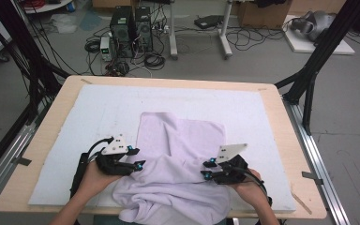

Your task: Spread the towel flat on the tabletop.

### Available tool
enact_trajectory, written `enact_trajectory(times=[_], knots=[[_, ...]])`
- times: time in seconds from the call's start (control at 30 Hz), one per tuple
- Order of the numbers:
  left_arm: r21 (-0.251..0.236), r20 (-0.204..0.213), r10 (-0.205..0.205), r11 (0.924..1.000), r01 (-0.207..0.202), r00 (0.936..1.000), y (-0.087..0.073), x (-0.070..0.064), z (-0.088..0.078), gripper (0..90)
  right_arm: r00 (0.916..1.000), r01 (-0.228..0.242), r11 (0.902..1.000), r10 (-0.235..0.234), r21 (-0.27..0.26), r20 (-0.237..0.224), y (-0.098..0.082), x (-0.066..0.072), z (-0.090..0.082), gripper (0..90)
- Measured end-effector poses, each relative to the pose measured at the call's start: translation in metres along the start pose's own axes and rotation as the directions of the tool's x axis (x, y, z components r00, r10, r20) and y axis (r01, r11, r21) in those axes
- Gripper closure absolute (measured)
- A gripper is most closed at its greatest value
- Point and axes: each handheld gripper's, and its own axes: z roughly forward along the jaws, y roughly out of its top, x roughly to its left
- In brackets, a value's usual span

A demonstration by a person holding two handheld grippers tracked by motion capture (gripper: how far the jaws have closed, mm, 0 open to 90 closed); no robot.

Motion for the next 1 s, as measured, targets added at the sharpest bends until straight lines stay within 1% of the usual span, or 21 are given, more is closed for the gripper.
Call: enact_trajectory(times=[0.03,0.07,0.1,0.13,0.17,0.2,0.23,0.27,0.33,0.4,0.53,0.6,0.63,0.7,0.73,0.77,0.8,0.87,0.9,0.93,1.0], knots=[[0.022,0.001,-0.004,0.9998,0.004,1.0,-0.001,0.002,0.006,49.1,1.0,-0.001,0.9999,0.001,0.013,-0.001,0.0,-0.002,0.007,64.0],[0.048,0.022,-0.014,0.9987,0.013,0.9997,-0.002,0.004,0.012,52.8,1.0,-0.004,0.9997,0.004,0.025,0.002,0.0,-0.003,0.014,65.8],[0.08,0.051,-0.018,0.9967,0.014,0.9986,-0.004,0.006,0.018,62.0,1.0,0.001,0.9992,-0.001,0.039,-0.008,0.0,-0.003,0.02,69.9],[0.116,0.058,-0.01,0.9932,0.003,0.9983,-0.006,0.005,0.023,70.1,0.9999,0.003,0.9991,-0.003,0.042,-0.015,-0.001,-0.002,0.023,74.9],[0.112,0.051,-0.005,0.9937,-0.001,0.9987,-0.008,0.004,0.025,74.0,0.9997,0.0,0.9995,0.0,0.032,-0.026,-0.003,-0.003,0.024,80.7],[0.101,0.055,-0.013,0.9949,0.007,0.9984,-0.009,0.003,0.024,77.9,0.999,-0.011,0.9995,0.012,0.028,-0.042,-0.004,-0.003,0.024,85.4],[0.097,0.059,-0.024,0.9951,0.018,0.998,-0.01,0.003,0.023,82.5,0.9977,-0.011,0.9997,0.012,0.021,-0.066,-0.006,-0.004,0.022,86.4],[0.106,0.059,-0.018,0.9943,0.011,0.9981,-0.01,0.002,0.02,85.8,0.9959,-0.019,0.9997,0.02,0.013,-0.088,-0.008,-0.004,0.02,86.7],[0.107,0.049,-0.004,0.9943,-0.001,0.9988,-0.011,-0.002,0.015,86.9,0.9953,-0.005,0.9999,0.007,0.014,-0.097,-0.009,-0.001,0.014,86.7],[0.096,0.045,0.006,0.9953,-0.01,0.999,-0.012,-0.006,0.008,87.3,0.9951,0.011,0.9999,-0.01,0.009,-0.098,-0.011,0.003,0.006,86.8],[0.082,0.043,-0.003,0.9966,-0.001,0.9991,-0.023,-0.016,-0.009,87.6,0.994,0.024,0.9997,-0.023,0.01,-0.107,-0.014,0.013,-0.011,86.6],[0.074,0.056,-0.011,0.9972,0.007,0.9983,-0.029,-0.023,-0.02,87.7,0.9907,0.023,0.9996,-0.021,0.016,-0.134,-0.015,0.019,-0.017,86.3],[0.072,0.063,-0.014,0.9974,0.009,0.9979,-0.031,-0.026,-0.024,87.7,0.9883,0.033,0.9993,-0.03,0.02,-0.149,-0.015,0.022,-0.021,85.6],[0.064,0.085,-0.016,0.9979,0.01,0.9962,-0.033,-0.034,-0.034,87.5,0.985,0.03,0.9995,-0.031,-0.007,-0.17,-0.014,0.024,-0.029,80.5],[0.059,0.094,-0.006,0.9983,0.0,0.9955,-0.032,-0.036,-0.038,87.1,0.9856,0.017,0.9991,-0.023,-0.039,-0.167,-0.012,0.023,-0.036,76.8],[0.049,0.1,-0.003,0.9988,-0.001,0.995,-0.03,-0.036,-0.041,85.3,0.988,0.0,0.9978,-0.01,-0.067,-0.154,-0.01,0.019,-0.043,73.4],[0.044,0.097,-0.006,0.999,0.002,0.9953,-0.026,-0.035,-0.043,78.6,0.9908,-0.006,0.9962,-0.006,-0.086,-0.135,-0.008,0.013,-0.048,70.5],[0.016,0.084,0.0,0.9999,-0.001,0.9964,-0.015,-0.029,-0.044,65.9,0.9965,-0.024,0.9956,0.016,-0.091,-0.082,-0.001,-0.001,-0.054,65.8],[0.0,0.078,0.004,1.0,-0.004,0.997,-0.009,-0.024,-0.043,63.6,0.9978,-0.025,0.9954,0.019,-0.093,-0.064,0.003,-0.009,-0.055,64.2],[-0.018,0.062,0.005,0.9998,-0.004,0.9981,-0.004,-0.018,-0.041,62.2,0.9991,-0.029,0.9959,0.026,-0.086,-0.034,0.007,-0.017,-0.053,63.2],[-0.027,0.027,-0.002,0.9996,0.002,0.9996,0.007,-0.002,-0.032,59.3,0.9991,-0.042,0.9967,0.043,-0.07,0.006,0.012,-0.037,-0.045,60.7]])
